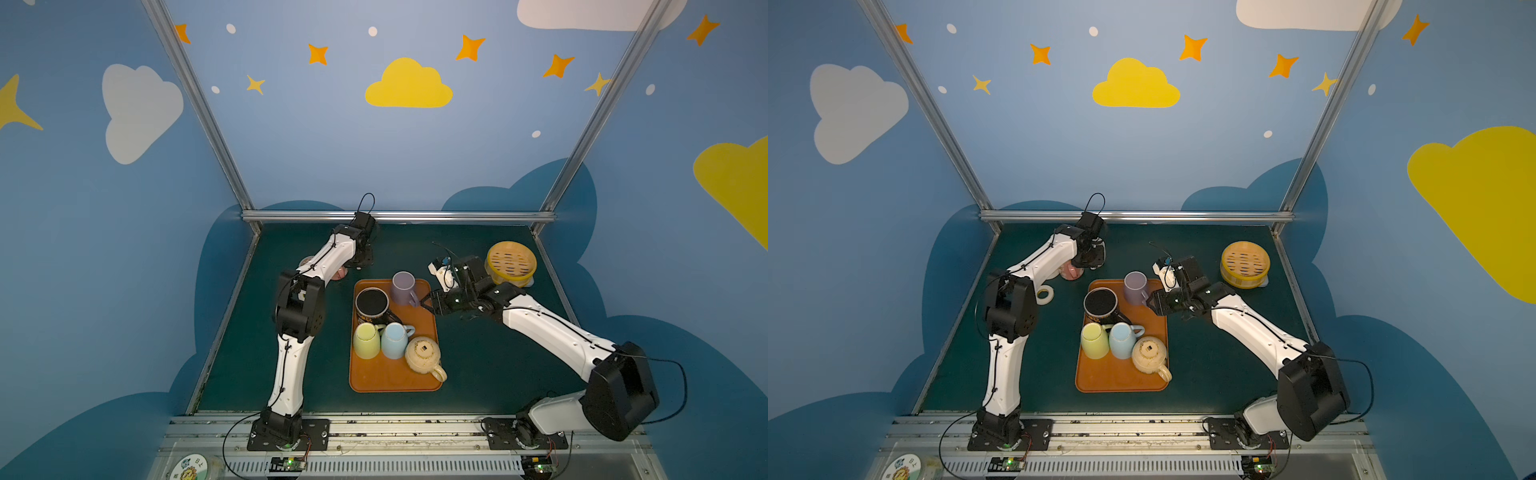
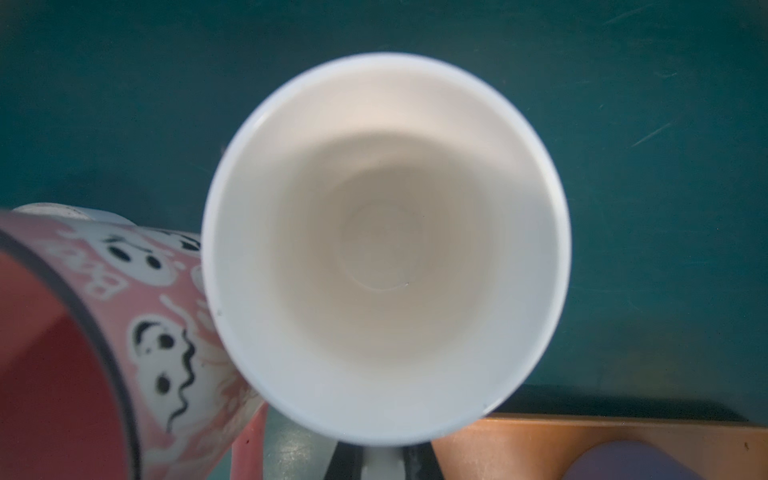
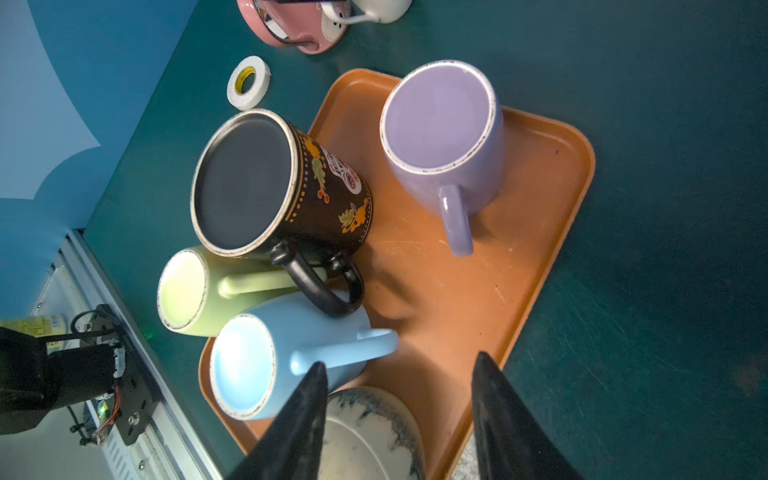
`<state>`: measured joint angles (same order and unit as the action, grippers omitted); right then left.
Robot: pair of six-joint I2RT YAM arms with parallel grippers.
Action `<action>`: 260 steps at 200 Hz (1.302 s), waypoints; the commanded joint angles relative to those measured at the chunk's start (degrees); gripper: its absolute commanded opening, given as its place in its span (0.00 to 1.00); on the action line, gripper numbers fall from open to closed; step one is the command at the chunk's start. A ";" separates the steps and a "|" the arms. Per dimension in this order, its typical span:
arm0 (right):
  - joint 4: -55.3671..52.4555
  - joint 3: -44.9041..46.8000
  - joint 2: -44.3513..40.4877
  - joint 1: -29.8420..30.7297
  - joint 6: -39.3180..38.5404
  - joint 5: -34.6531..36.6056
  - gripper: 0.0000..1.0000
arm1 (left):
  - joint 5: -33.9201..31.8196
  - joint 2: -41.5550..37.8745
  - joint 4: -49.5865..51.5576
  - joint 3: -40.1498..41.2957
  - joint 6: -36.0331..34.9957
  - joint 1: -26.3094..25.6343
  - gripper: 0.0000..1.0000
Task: Turn the mug right side up
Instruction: Move the mug to the top-center of the table.
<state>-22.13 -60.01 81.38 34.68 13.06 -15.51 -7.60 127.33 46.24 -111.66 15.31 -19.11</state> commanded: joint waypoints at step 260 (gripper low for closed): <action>-9.06 -8.60 8.91 4.86 -11.24 8.97 0.57 | 0.85 -19.93 0.03 8.29 2.11 -1.35 0.59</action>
<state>-28.69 -65.36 88.07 38.74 4.05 -8.67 -7.88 113.01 47.33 -106.13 16.27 -20.34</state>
